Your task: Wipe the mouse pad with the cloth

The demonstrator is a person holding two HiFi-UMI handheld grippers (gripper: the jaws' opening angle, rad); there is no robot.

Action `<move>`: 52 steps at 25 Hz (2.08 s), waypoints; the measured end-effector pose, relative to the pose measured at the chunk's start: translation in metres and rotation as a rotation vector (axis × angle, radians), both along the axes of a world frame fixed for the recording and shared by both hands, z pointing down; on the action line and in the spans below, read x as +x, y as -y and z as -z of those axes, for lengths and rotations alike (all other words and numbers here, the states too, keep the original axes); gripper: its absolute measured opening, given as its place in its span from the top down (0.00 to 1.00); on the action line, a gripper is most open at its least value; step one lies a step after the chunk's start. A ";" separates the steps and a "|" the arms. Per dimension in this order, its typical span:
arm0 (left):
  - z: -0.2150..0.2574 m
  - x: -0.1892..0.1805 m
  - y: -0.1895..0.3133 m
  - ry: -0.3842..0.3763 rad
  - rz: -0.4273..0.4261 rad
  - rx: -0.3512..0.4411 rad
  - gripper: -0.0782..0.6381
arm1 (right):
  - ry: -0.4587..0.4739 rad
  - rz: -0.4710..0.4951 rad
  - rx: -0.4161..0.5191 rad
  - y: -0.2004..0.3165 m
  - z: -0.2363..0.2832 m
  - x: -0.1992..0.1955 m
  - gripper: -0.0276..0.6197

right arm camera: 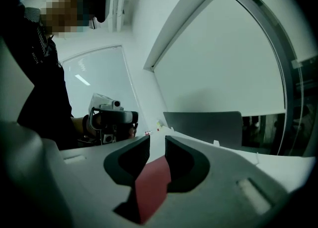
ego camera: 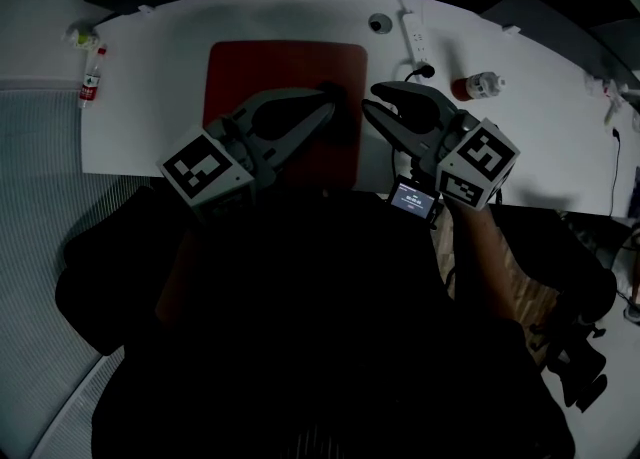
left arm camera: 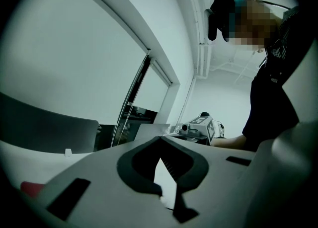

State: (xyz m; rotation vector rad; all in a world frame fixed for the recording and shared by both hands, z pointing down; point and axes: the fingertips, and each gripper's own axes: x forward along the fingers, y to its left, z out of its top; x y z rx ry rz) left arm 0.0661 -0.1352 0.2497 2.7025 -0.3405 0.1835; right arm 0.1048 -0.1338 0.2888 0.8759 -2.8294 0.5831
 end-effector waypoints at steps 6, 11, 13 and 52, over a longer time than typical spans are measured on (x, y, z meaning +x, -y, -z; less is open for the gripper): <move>-0.024 -0.021 0.020 0.020 0.017 -0.056 0.88 | -0.005 0.019 -0.052 0.019 -0.023 -0.019 0.82; -0.045 -0.033 0.031 0.039 0.021 -0.096 0.88 | -0.017 0.027 -0.093 0.029 -0.041 -0.030 0.82; -0.051 -0.036 0.036 0.039 0.026 -0.110 0.88 | -0.020 0.025 -0.113 0.033 -0.049 -0.033 0.82; -0.209 -0.102 0.053 0.183 0.067 -0.379 0.88 | -0.743 0.265 -0.399 0.008 -0.352 -0.066 0.38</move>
